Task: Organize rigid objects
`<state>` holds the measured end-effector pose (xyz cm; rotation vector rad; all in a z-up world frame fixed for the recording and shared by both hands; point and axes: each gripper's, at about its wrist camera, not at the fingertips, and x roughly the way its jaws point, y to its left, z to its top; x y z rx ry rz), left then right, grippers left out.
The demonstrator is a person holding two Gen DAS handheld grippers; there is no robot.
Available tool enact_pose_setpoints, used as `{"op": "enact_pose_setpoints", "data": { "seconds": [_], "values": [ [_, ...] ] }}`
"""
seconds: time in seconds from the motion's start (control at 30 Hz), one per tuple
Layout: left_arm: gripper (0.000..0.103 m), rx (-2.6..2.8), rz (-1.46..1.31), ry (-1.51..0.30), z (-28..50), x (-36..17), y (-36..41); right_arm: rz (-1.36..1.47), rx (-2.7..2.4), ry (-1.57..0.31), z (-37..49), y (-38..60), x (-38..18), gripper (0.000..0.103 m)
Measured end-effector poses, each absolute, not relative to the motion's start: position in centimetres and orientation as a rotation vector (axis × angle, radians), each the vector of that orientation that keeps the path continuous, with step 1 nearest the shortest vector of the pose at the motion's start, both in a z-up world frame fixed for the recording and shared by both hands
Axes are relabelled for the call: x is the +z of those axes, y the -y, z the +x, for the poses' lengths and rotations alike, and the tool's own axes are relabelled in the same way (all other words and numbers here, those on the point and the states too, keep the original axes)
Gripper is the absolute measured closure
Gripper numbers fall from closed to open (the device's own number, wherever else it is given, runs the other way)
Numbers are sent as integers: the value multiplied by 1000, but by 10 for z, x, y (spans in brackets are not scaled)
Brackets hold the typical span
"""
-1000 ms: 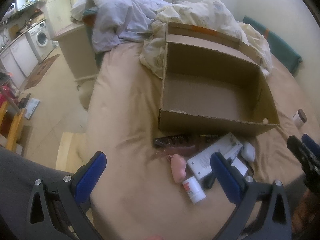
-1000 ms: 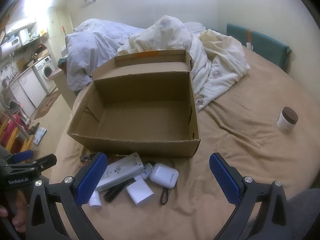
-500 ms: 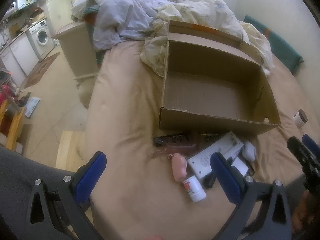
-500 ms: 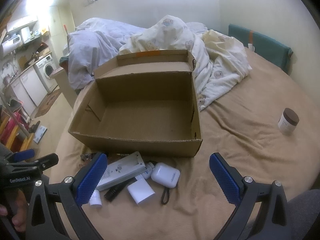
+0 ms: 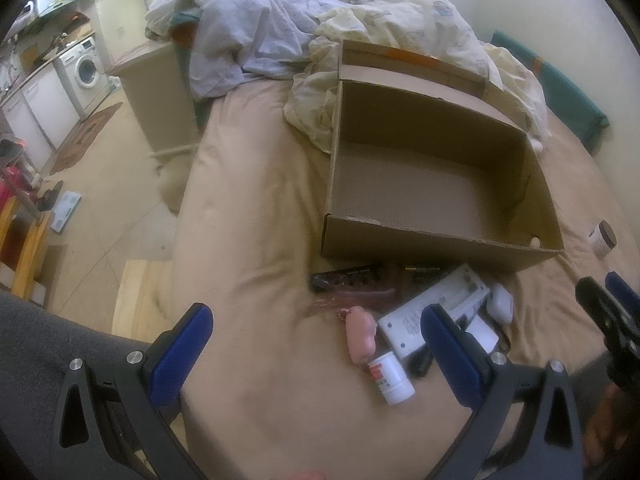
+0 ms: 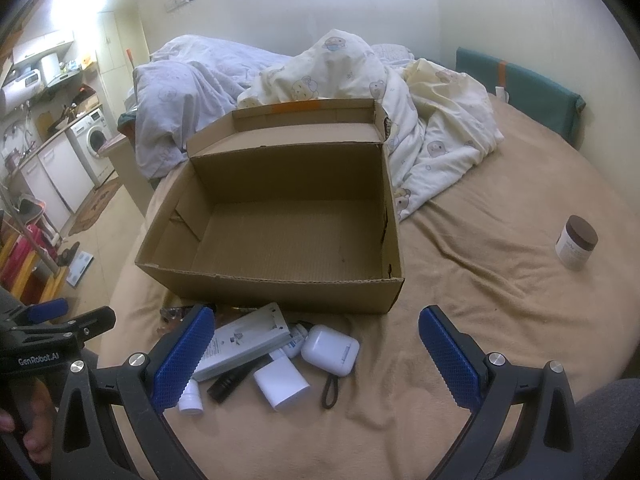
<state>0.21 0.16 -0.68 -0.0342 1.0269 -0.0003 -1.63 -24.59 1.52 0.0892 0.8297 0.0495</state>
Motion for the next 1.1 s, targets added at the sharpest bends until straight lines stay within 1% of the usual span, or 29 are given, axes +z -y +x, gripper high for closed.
{"op": "enact_pose_setpoints", "data": {
  "seconds": [1.1],
  "values": [
    [0, 14, -39, -1055, 6, -11, -5, 85, 47, -835, -16, 245, 12, 0]
  ]
}}
